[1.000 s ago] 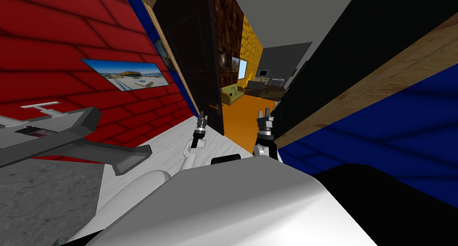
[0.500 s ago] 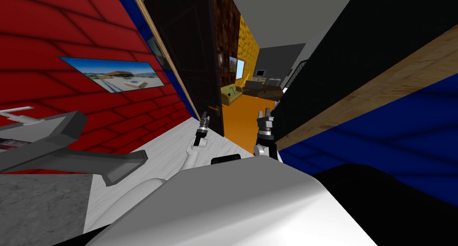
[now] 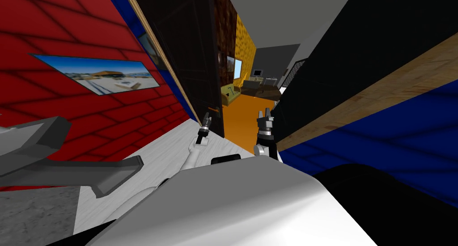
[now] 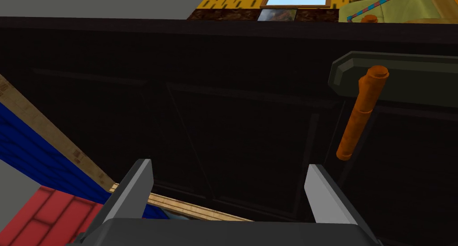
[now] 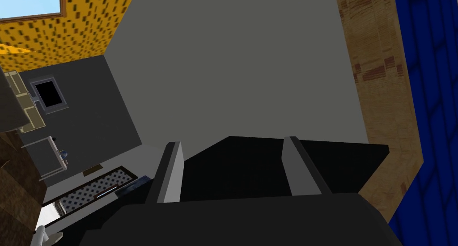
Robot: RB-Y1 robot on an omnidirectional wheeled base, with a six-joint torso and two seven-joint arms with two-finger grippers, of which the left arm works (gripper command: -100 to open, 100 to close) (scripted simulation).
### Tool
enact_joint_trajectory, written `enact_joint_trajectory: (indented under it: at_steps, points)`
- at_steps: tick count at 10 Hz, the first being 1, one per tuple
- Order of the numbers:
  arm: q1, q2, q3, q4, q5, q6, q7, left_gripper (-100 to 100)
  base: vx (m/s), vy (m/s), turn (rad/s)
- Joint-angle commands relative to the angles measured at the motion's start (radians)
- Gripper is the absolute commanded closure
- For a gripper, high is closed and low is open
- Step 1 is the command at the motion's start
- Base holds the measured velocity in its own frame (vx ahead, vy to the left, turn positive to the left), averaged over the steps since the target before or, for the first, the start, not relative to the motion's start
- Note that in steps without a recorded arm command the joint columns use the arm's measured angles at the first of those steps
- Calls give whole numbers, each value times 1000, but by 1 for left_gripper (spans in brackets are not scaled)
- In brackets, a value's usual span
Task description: Push the door open
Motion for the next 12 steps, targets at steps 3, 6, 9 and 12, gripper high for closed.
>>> enact_joint_trajectory:
  at_steps: [3,6,9,12]
  points:
    - [-43,-2,-11,77,1,2,5,-100,72,93,-81]
    - [-79,-7,-20,140,2,2,8,-100,62,83,-73]
    - [-114,-12,-29,201,3,3,11,-100,44,98,-72]
    - [-148,-18,-38,262,3,4,14,-100,42,93,-73]
